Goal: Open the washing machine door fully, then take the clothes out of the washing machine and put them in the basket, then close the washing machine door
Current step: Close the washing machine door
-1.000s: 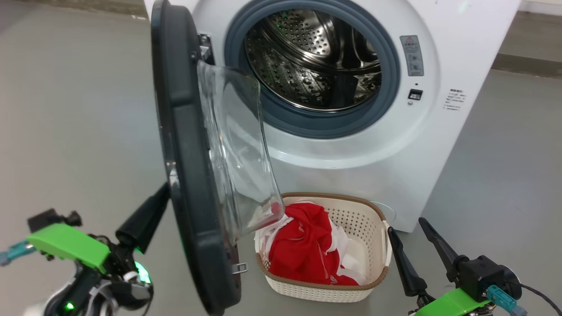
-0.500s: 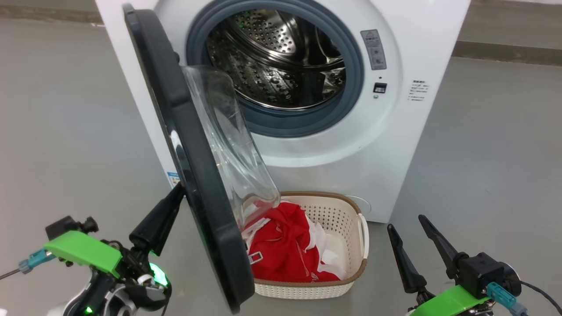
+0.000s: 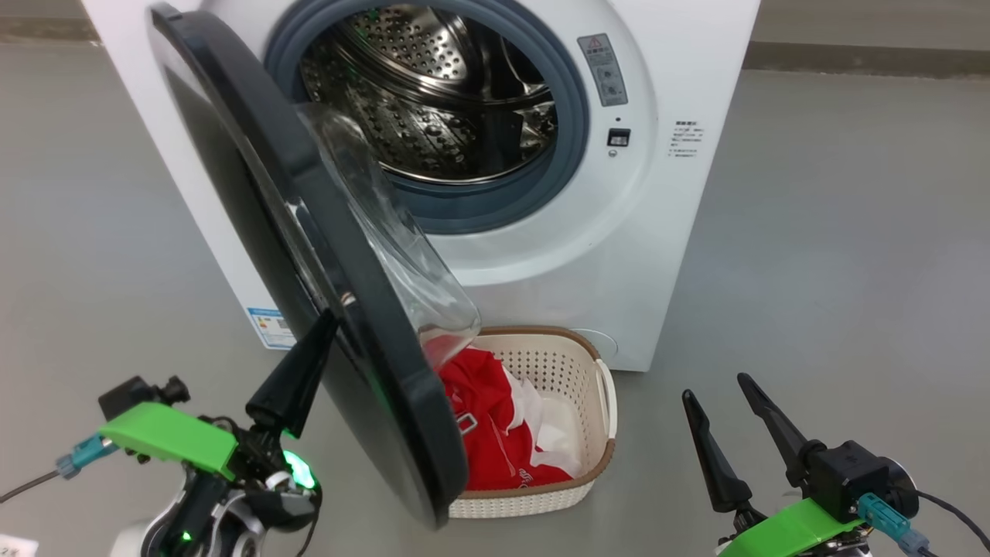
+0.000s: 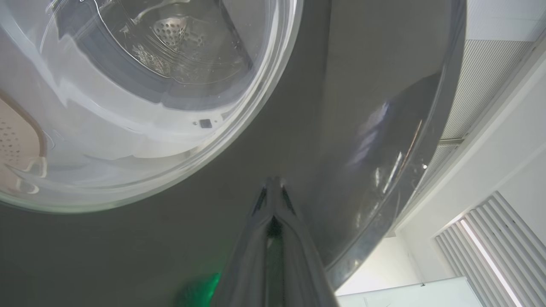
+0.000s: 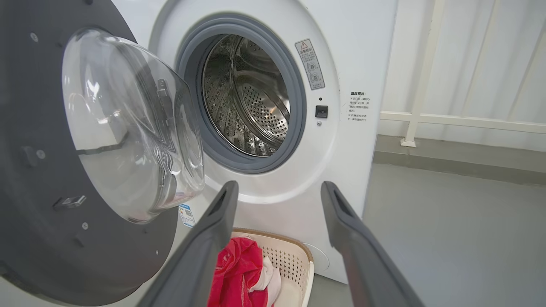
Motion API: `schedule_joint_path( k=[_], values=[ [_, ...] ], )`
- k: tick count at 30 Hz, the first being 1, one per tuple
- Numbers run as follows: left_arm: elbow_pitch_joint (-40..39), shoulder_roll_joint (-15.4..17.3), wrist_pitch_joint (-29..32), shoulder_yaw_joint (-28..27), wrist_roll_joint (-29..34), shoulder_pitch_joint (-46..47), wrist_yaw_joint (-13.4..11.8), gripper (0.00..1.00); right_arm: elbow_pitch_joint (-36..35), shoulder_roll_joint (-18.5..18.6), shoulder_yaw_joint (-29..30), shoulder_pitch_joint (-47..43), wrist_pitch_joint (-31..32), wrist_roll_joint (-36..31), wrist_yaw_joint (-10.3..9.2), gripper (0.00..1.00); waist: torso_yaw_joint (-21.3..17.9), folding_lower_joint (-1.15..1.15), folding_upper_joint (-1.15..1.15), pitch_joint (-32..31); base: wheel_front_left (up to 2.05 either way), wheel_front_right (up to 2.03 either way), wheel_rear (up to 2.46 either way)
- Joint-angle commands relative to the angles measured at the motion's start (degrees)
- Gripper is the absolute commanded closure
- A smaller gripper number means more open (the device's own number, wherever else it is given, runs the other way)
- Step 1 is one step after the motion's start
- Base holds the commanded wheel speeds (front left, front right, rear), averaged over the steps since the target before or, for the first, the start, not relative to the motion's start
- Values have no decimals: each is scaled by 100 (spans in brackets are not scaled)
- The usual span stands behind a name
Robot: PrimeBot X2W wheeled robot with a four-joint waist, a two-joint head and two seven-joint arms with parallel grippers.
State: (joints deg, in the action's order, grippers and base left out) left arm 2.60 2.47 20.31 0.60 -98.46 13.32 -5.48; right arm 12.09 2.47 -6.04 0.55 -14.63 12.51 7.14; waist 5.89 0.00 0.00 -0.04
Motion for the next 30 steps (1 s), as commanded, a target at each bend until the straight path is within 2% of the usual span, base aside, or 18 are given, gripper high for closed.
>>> schedule_joint_path(
  k=[1, 13, 30],
  values=[
    [-146, 41, 5, -77, -53, 304, 88, 100, -133, 41, -106, 304, -37, -56, 35, 0, -57, 0, 0, 51, 0, 0, 0],
    [127, 41, -245, 165, -293, 719, 429, 100, -154, 41, -79, 456, -37, -71, 35, 0, -491, 0, 0, 309, 0, 0, 0],
    [875, 41, -709, 408, -172, 1619, 791, 100, -216, 41, -33, 680, -37, -51, 35, 0, -957, 0, 0, 749, 0, 0, 0]
  ],
)
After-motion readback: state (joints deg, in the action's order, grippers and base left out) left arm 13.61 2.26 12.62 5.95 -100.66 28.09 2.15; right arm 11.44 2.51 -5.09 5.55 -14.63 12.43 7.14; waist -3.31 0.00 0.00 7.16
